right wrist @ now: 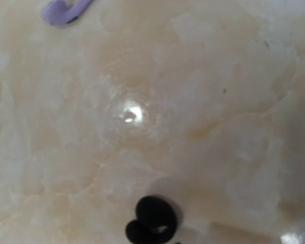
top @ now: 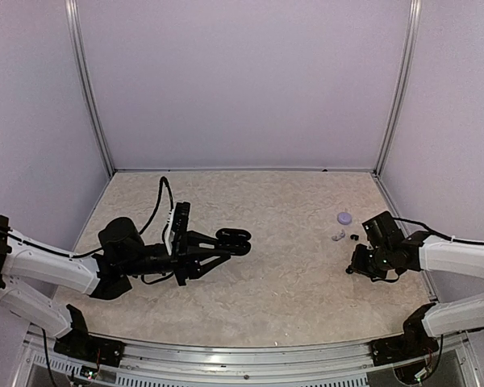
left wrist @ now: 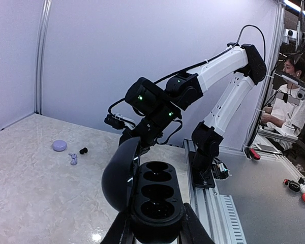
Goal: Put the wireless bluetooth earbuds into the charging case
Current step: Pick up the right earbud from the center of the board.
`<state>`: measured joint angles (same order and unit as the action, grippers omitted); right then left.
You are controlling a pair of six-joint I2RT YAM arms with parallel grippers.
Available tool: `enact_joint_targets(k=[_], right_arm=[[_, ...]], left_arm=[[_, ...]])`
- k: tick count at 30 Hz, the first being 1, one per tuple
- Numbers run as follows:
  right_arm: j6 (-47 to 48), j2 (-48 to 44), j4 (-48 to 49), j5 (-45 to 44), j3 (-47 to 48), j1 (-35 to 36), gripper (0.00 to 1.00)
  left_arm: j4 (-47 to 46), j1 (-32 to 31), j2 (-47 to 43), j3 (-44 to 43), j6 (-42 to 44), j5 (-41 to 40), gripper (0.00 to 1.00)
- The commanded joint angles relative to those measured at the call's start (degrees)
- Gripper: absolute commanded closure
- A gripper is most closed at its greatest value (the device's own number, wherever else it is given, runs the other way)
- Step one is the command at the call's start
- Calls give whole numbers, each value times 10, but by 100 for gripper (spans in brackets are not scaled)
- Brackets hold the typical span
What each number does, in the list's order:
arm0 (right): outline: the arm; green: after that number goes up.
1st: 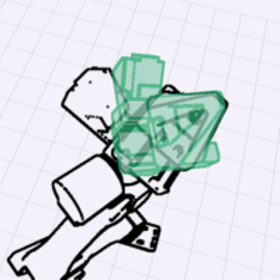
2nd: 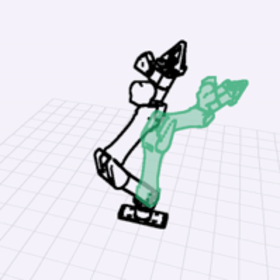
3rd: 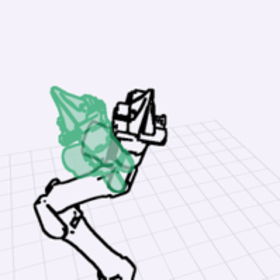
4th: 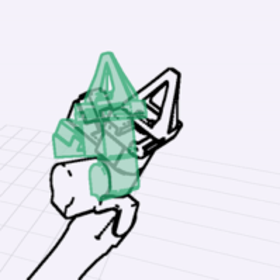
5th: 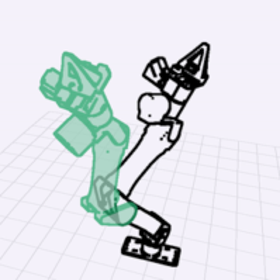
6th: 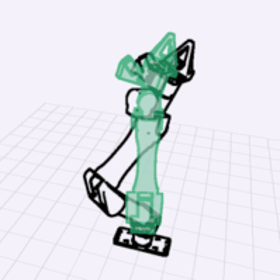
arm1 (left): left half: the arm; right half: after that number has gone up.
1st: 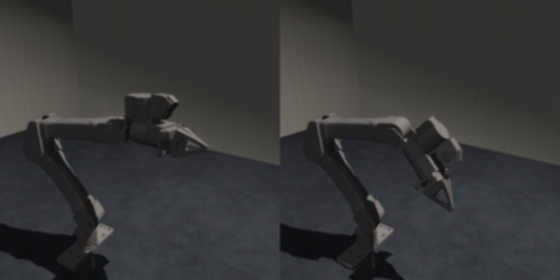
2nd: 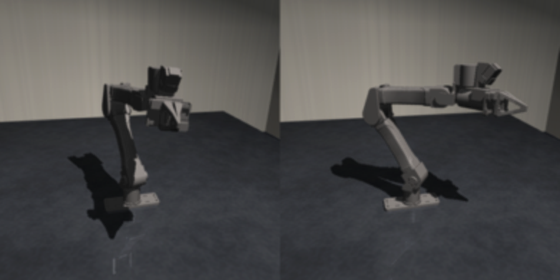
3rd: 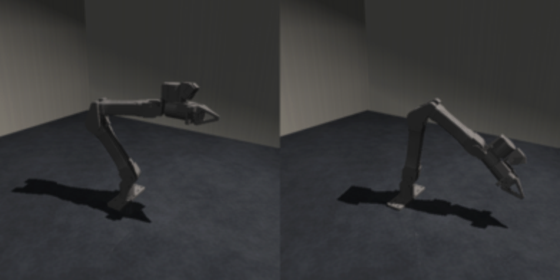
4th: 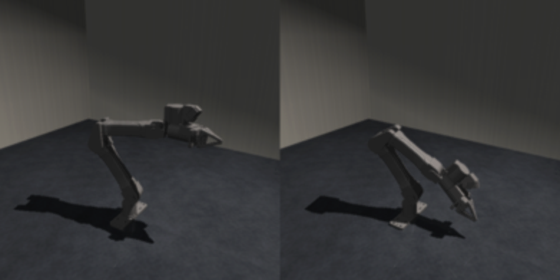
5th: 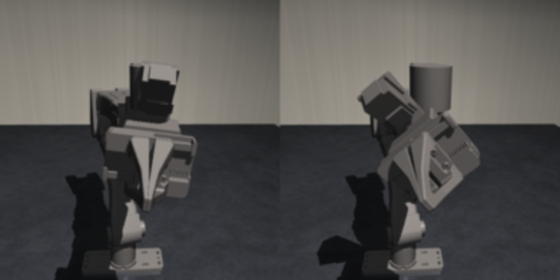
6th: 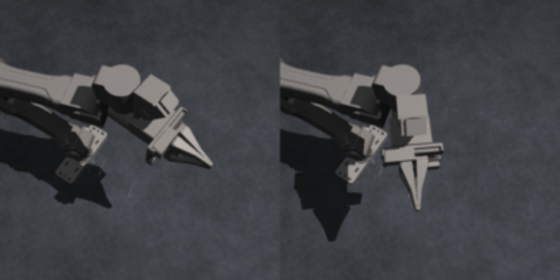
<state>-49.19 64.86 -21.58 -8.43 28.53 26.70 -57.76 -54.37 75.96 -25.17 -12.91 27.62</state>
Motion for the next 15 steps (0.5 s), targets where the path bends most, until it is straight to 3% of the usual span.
enact_joint_targets(k=[1, 15], right_arm=[[-11, 8, 2, -21, 8, -7, 80], [-4, 45, 25, -18, 7, -11, 81]], left_arm=[[-31, 4, -7, 6, -6, 11, 96], [-30, 8, -19, 9, -5, 13, 96]])
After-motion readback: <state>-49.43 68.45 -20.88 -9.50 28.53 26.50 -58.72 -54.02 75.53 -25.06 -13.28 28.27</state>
